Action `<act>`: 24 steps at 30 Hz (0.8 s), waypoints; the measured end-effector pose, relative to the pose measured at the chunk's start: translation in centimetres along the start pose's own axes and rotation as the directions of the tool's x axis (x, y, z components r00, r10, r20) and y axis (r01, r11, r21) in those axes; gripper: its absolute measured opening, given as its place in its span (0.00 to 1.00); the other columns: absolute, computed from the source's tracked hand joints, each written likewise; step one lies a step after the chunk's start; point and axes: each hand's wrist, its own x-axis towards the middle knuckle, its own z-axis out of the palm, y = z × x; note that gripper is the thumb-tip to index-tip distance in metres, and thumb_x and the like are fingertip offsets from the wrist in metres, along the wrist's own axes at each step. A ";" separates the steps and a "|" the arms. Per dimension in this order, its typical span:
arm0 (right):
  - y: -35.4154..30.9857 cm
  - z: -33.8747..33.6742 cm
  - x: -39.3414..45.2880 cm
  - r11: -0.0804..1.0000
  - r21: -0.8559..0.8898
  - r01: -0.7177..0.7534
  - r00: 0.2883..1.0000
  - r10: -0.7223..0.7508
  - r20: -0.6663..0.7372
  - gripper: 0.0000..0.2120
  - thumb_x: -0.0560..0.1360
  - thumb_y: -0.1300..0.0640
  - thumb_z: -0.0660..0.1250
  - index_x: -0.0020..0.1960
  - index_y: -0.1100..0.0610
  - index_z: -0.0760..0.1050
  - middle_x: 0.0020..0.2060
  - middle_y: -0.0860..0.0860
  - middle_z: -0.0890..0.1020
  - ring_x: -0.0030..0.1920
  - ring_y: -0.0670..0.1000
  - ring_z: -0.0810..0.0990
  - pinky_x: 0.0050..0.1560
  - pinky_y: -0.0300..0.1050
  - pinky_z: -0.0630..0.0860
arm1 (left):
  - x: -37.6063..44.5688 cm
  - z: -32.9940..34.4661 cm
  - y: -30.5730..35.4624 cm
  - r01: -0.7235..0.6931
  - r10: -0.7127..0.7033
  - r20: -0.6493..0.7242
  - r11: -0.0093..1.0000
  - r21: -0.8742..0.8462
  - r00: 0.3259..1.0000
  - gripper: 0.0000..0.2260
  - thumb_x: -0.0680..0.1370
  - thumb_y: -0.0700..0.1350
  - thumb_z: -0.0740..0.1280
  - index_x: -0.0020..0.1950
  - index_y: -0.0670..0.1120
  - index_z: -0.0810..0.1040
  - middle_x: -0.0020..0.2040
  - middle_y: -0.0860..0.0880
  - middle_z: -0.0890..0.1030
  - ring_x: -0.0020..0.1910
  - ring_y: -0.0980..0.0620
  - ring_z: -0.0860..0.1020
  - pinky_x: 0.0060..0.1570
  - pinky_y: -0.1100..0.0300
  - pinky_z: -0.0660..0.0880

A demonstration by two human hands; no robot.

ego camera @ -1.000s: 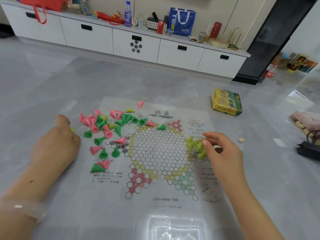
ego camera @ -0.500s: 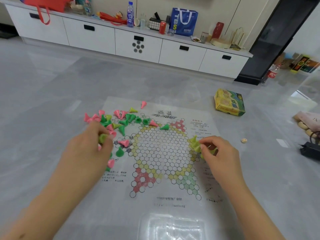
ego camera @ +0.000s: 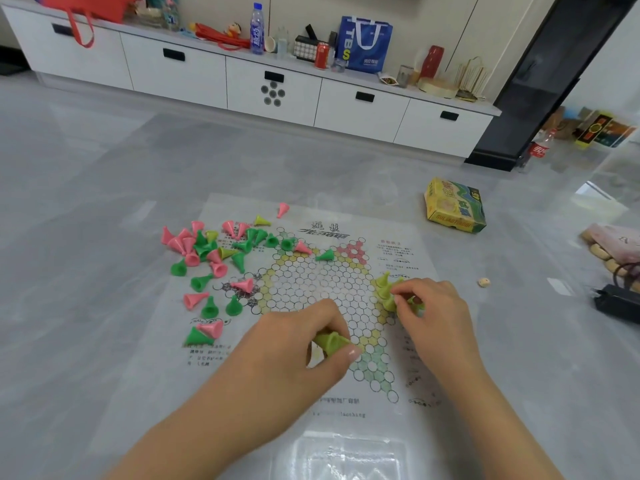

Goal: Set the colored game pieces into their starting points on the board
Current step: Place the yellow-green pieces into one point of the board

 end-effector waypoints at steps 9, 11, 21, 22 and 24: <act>-0.1 0.3 0.2 0.999 -0.034 0.017 1.000 -0.017 -0.005 0.05 0.72 0.62 0.68 0.45 0.55 0.80 0.38 0.42 0.77 0.45 0.45 0.70 0.40 0.28 0.64 | 0.5 -0.1 -0.6 0.096 -0.104 -0.077 0.990 -0.100 0.992 0.07 0.71 0.54 0.65 0.36 0.52 0.74 0.41 0.58 0.79 0.28 0.55 0.73 0.31 0.64 0.72; 0.0 0.3 0.2 0.999 -0.047 0.021 1.000 -0.022 -0.007 0.05 0.72 0.63 0.68 0.45 0.54 0.80 0.38 0.41 0.77 0.44 0.45 0.69 0.39 0.28 0.64 | 0.5 -0.2 -0.6 0.104 -0.114 -0.082 0.988 -0.113 0.990 0.07 0.72 0.54 0.65 0.36 0.53 0.74 0.40 0.57 0.79 0.31 0.51 0.75 0.32 0.62 0.72; -0.3 -0.3 0.0 1.000 0.000 0.004 0.998 -0.004 -0.060 0.07 0.72 0.63 0.68 0.48 0.54 0.80 0.38 0.43 0.77 0.43 0.45 0.70 0.41 0.27 0.64 | 1.0 -0.5 -0.6 0.247 -0.279 -0.125 0.942 -0.226 0.952 0.06 0.74 0.51 0.65 0.39 0.50 0.74 0.34 0.50 0.81 0.34 0.57 0.79 0.34 0.68 0.74; -0.6 -0.6 0.0 1.000 0.020 0.000 0.997 0.001 -0.082 0.08 0.72 0.63 0.67 0.48 0.54 0.80 0.38 0.42 0.77 0.43 0.46 0.71 0.41 0.28 0.65 | 1.1 -0.5 -0.6 0.275 -0.313 -0.124 0.928 -0.252 0.942 0.06 0.74 0.51 0.65 0.39 0.50 0.74 0.33 0.50 0.81 0.31 0.55 0.78 0.31 0.69 0.73; -1.6 -1.1 0.0 0.998 0.064 0.007 0.992 0.001 -0.124 0.08 0.73 0.64 0.66 0.47 0.53 0.80 0.37 0.40 0.77 0.42 0.46 0.72 0.40 0.28 0.66 | 1.3 -0.4 -0.8 0.353 -0.403 -0.083 0.870 -0.344 0.912 0.07 0.75 0.50 0.64 0.39 0.49 0.74 0.32 0.52 0.82 0.28 0.53 0.74 0.25 0.69 0.71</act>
